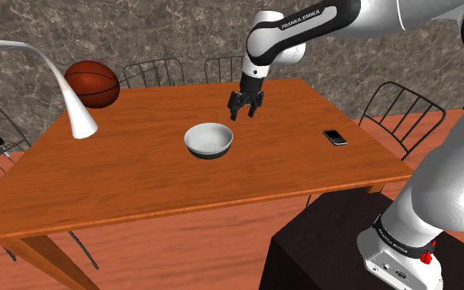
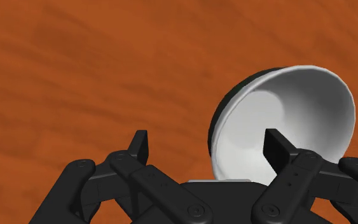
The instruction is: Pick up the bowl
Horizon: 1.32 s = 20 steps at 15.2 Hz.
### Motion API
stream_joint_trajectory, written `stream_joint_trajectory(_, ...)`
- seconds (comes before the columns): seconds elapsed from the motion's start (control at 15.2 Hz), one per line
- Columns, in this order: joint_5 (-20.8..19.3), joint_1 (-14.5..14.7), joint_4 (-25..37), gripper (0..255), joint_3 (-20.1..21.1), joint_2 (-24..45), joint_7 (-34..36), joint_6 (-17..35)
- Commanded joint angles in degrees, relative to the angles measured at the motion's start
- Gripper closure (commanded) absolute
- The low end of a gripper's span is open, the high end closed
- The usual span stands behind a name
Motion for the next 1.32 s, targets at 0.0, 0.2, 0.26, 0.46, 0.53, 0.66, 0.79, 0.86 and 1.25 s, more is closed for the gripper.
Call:
stream_joint_trajectory(0.0,0.98,0.54,3.55,0,0.54,4.34,0.12,1.02)
stream_joint_trajectory(0.2,2.11,1.11,8.55,0,1.21,9.99,0.19,1.96)
stream_joint_trajectory(0.26,2.22,1.12,8.15,0,1.23,10.28,0.00,2.63)
stream_joint_trajectory(0.46,2.56,1.15,7.02,0,1.32,11.20,-0.60,4.63)
stream_joint_trajectory(0.53,2.68,1.15,6.67,0,1.35,11.53,-0.80,5.29)
stream_joint_trajectory(0.66,2.92,1.17,6.01,0,1.41,12.22,-1.22,6.60)
stream_joint_trajectory(0.79,3.00,1.17,5.82,0,1.43,12.42,-1.33,6.98)
stream_joint_trajectory(0.86,2.99,1.20,5.80,255,1.44,12.42,-1.30,7.00)
stream_joint_trajectory(1.25,3.00,1.19,5.73,255,1.44,12.36,-1.31,7.03)
